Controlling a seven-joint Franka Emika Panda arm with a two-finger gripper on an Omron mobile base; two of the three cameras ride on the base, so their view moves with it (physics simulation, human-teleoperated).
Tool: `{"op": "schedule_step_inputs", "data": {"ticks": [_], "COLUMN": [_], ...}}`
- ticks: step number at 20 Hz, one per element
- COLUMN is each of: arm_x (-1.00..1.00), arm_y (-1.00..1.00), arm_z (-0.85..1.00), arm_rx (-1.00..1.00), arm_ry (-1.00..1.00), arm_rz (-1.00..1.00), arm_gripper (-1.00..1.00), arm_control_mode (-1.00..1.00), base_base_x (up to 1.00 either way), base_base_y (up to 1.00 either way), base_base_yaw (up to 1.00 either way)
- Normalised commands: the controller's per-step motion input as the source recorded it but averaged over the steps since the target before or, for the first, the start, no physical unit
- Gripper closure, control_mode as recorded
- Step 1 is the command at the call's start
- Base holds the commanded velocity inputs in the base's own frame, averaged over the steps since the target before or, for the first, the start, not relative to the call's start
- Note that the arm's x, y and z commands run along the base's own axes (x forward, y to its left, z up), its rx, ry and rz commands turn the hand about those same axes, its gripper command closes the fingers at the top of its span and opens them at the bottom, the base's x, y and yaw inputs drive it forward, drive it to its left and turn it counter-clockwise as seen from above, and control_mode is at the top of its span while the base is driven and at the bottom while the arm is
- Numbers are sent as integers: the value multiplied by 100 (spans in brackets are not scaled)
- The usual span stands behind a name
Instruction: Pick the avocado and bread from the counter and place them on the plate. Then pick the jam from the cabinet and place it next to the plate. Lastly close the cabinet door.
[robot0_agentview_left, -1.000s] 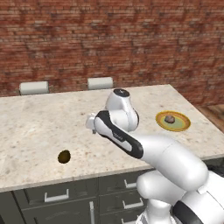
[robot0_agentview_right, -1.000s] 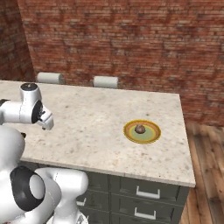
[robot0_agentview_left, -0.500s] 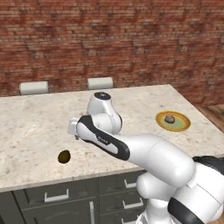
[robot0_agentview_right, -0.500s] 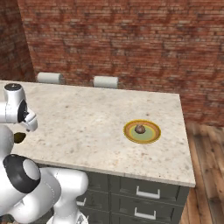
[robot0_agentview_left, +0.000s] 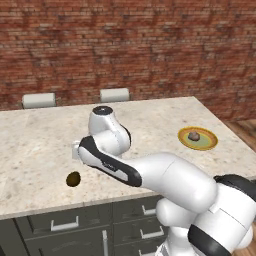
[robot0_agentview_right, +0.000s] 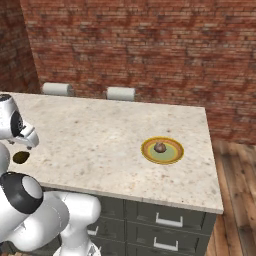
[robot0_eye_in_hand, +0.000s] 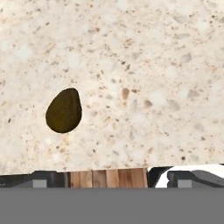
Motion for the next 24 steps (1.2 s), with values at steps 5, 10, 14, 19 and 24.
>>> {"op": "schedule_step_inputs", "data": {"ticks": [5, 10, 14, 19, 24], "arm_x": [-10, 0, 0, 0, 1], "arm_y": [20, 30, 12, 2, 11], "arm_z": [0, -7, 0, -11, -26], "arm_rx": [-12, 0, 0, 0, 0], "arm_ry": [-7, -3, -5, -13, -6], "arm_rz": [7, 1, 0, 0, 0], "arm_gripper": [-100, -100, -100, -100, -100], "arm_control_mode": [-100, -100, -100, -100, -100], "base_base_x": [0, 0, 0, 0, 0], "base_base_y": [0, 0, 0, 0, 0], "base_base_yaw": [0, 0, 0, 0, 0]}}
